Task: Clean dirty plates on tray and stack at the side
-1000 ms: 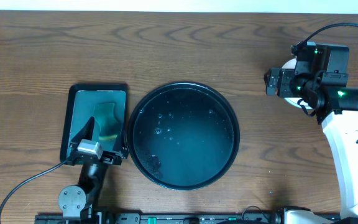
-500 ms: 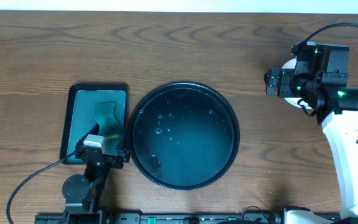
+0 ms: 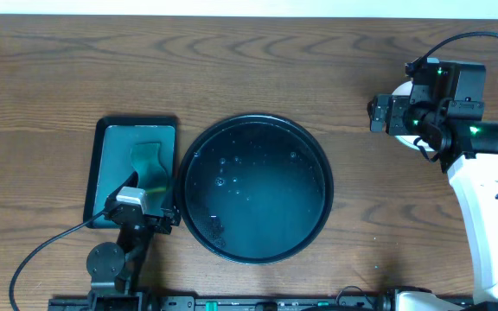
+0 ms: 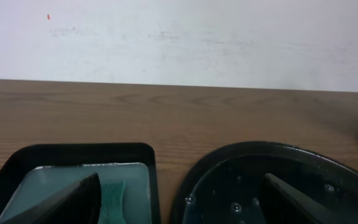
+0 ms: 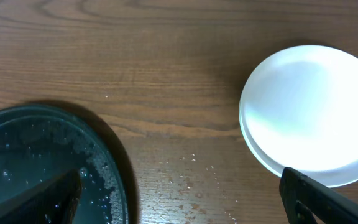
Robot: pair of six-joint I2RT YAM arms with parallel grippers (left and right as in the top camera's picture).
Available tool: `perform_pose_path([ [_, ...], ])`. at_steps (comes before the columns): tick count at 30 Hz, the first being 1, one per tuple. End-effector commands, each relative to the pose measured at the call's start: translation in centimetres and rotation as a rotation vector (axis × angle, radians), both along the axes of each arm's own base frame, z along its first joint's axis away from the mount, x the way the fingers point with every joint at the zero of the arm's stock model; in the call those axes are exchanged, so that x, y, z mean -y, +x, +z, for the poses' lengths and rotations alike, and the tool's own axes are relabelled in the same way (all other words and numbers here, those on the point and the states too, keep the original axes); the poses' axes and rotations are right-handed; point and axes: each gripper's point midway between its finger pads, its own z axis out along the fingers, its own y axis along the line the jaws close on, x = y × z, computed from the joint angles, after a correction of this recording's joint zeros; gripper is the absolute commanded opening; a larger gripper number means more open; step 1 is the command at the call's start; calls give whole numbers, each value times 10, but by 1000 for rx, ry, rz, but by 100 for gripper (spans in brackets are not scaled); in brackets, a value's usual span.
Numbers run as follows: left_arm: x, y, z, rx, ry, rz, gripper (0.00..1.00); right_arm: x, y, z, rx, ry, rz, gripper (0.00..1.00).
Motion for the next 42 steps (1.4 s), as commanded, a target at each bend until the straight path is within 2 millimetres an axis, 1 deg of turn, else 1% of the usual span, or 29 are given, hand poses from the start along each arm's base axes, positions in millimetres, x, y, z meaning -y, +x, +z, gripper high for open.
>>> perform_pose_path([
  [1, 3, -2, -14, -50, 5, -17, 81, -2, 2, 5, 12, -11, 15, 99],
  [8, 3, -2, -15, -50, 5, -17, 81, -4, 1, 4, 11, -15, 18, 99],
  [9, 3, -2, -15, -50, 5, -18, 81, -8, -1, 4, 4, -1, 26, 99],
  [10, 3, -2, -15, -50, 5, -17, 81, -4, -3, 10, 20, -6, 15, 99],
  [11, 3, -2, -15, -50, 5, -17, 81, -8, -4, 7, 7, -5, 24, 99],
  [13, 3, -2, -15, -50, 5, -17, 81, -2, -6, 9, 11, -6, 10, 99],
  [18, 3, -2, -15, -50, 5, -18, 81, 4, -6, 7, 2, -6, -6, 99],
  [23, 3, -2, -15, -50, 5, -18, 81, -6, -7, 6, -1, -6, 21, 99],
  [29, 3, -2, -15, -50, 5, -18, 81, -6, -7, 8, 5, -6, 19, 99],
  [31, 3, -2, -15, -50, 5, -17, 81, -6, -9, 15, 24, -7, 19, 99],
  [34, 3, -2, -15, -50, 5, -17, 81, -7, -15, 31, 70, -8, 23, 99],
  [39, 3, -2, -15, -50, 5, -17, 81, -7, -29, 65, 169, -11, 22, 99],
  [42, 3, -2, -15, -50, 5, -17, 81, -8, -41, 87, 239, -13, 22, 99],
])
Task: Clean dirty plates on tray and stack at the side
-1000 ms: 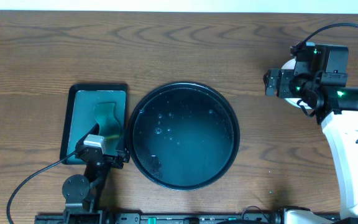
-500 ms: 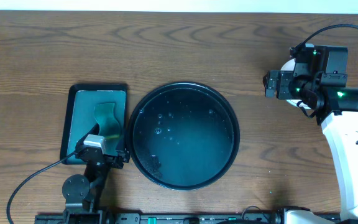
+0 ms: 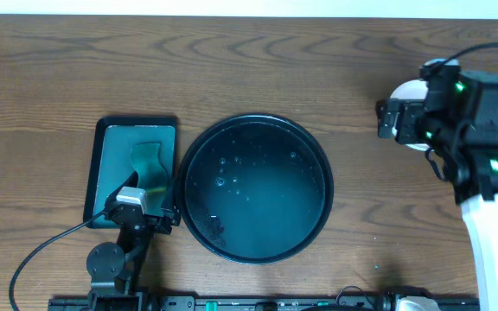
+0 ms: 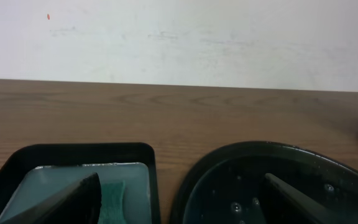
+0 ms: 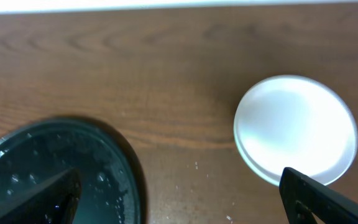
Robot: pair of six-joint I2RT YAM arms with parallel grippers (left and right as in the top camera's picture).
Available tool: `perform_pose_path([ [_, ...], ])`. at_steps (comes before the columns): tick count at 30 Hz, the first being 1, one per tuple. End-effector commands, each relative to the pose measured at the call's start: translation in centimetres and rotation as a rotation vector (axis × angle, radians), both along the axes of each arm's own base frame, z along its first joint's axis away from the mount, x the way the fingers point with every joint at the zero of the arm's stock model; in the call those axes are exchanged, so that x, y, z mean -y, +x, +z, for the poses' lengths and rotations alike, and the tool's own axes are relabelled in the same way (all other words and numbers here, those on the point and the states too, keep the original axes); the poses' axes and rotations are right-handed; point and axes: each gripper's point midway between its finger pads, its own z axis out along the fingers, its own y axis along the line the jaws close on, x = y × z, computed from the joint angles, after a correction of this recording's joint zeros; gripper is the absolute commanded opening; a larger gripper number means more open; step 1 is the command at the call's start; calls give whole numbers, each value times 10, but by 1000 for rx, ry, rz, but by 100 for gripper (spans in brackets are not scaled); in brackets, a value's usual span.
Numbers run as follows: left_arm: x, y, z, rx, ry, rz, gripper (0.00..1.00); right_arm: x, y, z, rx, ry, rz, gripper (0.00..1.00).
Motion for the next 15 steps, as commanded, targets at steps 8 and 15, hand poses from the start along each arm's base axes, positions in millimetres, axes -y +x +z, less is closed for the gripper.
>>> perform_pose_path([
  [8, 3, -2, -14, -49, 6, -17, 81, -5, -65, 39, 195, -12, 14, 99],
  [15, 3, -2, -14, -49, 6, -17, 81, 4, -117, -36, 159, -46, -33, 99],
])
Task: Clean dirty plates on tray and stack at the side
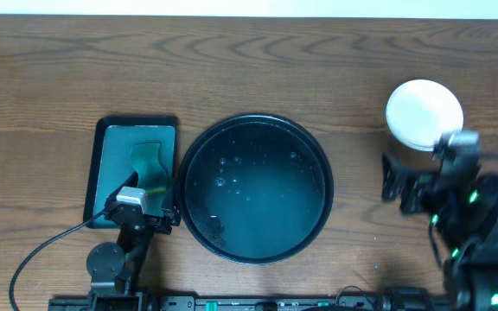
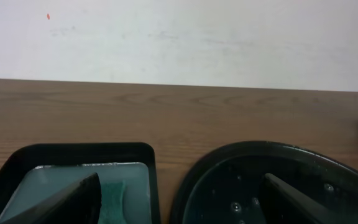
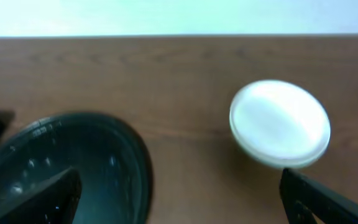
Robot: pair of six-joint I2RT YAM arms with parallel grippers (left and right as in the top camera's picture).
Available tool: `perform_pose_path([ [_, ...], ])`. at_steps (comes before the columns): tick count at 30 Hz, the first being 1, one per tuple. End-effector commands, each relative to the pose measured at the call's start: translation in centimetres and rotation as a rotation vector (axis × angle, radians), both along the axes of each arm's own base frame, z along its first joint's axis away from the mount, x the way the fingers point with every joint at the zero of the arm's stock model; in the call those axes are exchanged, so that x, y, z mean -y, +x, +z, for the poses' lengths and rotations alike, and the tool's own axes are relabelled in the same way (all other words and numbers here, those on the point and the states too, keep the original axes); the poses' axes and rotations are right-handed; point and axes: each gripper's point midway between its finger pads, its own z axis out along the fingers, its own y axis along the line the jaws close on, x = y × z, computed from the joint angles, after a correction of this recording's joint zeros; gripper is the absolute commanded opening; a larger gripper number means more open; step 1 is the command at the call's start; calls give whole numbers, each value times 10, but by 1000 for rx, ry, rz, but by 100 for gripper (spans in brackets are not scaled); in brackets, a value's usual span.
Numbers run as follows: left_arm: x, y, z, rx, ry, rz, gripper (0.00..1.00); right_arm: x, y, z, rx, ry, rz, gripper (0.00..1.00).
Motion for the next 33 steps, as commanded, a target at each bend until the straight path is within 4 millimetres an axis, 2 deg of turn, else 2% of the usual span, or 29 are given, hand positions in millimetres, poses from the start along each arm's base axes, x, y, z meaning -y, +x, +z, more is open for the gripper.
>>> perform_pose_path([
  [1, 3, -2, -15, -50, 5, -17, 81, 6, -17, -46, -50, -31, -28, 99],
  [2, 3, -2, -15, -50, 5, -17, 81, 5, -26, -65, -69, -31, -28, 99],
  [4, 3, -2, -15, -50, 5, -17, 81, 5, -39, -88, -109, -31, -28, 99],
  [7, 3, -2, -15, -50, 5, -17, 81, 7, -71, -130, -238, -29, -38, 100],
  [8, 3, -2, -15, -50, 5, -17, 81, 7, -83, -142, -289, -27, -42, 99],
  [9, 3, -2, -15, -50, 5, -17, 81, 8, -83, -144, -278, -28, -46, 99],
  [28, 3, -2, -15, -50, 5, -17, 81, 11, -84, -140, -233, -39, -65, 99],
  [30, 3, -2, -15, -50, 5, -17, 81, 12, -75, -129, -167, -54, -56, 99],
  [33, 3, -2, -15, -50, 5, -17, 81, 13, -57, -98, -6, -63, -56, 99],
])
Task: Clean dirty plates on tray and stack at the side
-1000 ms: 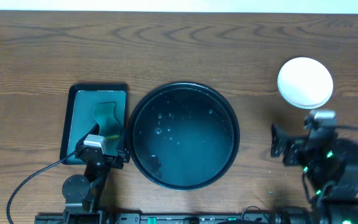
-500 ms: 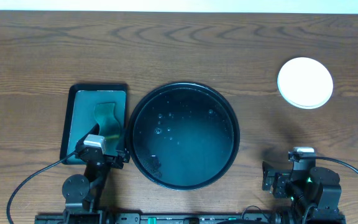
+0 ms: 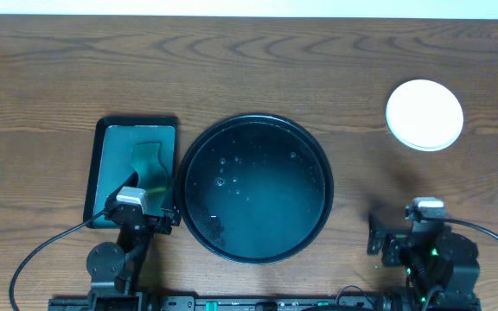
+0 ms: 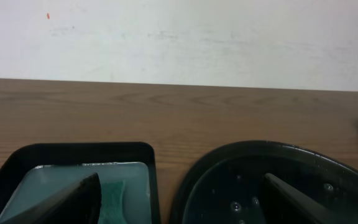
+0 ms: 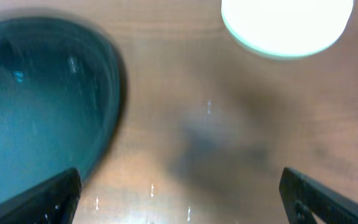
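Observation:
The white plates (image 3: 424, 114) lie stacked on the bare wood at the far right, also in the right wrist view as white plates (image 5: 288, 25). A round black tray (image 3: 318, 155) holding water stands mid-table with no plate in it. My left gripper (image 3: 143, 212) rests open at the front between this tray and a rectangular black tray (image 3: 95, 164) with a green sponge (image 3: 150, 164). My right gripper (image 3: 383, 238) is open and empty, low near the front right. The right wrist view is blurred.
In the left wrist view the sponge (image 4: 114, 198) lies in shallow water inside the rectangular tray (image 4: 86, 149), beside the round tray's rim (image 4: 260, 149). Water drops spot the wood (image 5: 209, 109) between round tray and plates. A cable loops at the front left.
My right arm has moved from the right middle of the table back to the front edge, low down. The plates, trays, sponge and left gripper have not moved.
My open right gripper first stood right over the stacked white plates at the far right. At each later moment it was farther from them and nearer the front, and it now sits low at the front edge. The left arm stayed still throughout.

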Robot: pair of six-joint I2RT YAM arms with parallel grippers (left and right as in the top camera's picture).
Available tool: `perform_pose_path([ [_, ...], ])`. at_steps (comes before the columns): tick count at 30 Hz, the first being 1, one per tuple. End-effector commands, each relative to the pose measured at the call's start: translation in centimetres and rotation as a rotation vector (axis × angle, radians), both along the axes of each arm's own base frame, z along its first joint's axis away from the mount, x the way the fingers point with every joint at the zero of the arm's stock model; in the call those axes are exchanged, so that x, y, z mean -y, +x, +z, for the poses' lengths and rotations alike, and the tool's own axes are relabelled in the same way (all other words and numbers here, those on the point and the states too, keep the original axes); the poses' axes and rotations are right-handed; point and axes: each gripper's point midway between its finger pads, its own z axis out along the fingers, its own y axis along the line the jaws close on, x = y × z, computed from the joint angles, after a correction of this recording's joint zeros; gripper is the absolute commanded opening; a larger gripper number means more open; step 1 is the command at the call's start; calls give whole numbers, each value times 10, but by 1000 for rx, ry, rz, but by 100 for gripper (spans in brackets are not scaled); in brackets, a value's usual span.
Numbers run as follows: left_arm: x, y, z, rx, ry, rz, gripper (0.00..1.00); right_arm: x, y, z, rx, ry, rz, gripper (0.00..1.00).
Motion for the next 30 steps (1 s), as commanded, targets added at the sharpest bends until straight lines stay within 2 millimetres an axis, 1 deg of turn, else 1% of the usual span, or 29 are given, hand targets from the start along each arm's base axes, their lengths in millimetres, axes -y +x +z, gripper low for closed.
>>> perform_pose_path([
  [1, 3, -2, -15, -49, 6, -17, 81, 2, 12, 29, 140, -27, 3, 99],
  [2, 3, -2, -15, -49, 6, -17, 81, 0, 18, 43, 203, -24, 13, 99],
  [6, 3, -2, -15, -49, 6, -17, 81, -12, 36, 84, 411, -9, 78, 99],
  [8, 3, -2, -15, -49, 6, -17, 81, -18, 41, 99, 503, -2, 115, 99],
  [10, 3, -2, -15, -49, 6, -17, 81, -25, 42, 112, 593, 1, 149, 99],
  [12, 3, -2, -15, -49, 6, -17, 81, -30, 40, 120, 670, 3, 178, 99],
  [14, 3, -2, -15, -49, 6, -17, 81, -32, 38, 124, 725, 1, 190, 99],
  [17, 3, -2, -15, -49, 6, -17, 81, -34, 36, 123, 780, 2, 199, 99],
  [23, 3, -2, -15, -49, 6, -17, 81, -37, 39, 120, 835, 0, 218, 99],
  [27, 3, -2, -15, -49, 6, -17, 81, -37, 41, 122, 903, -8, 218, 99],
  [30, 3, -2, -15, -49, 6, -17, 81, -37, 42, 119, 946, -12, 218, 99],
])
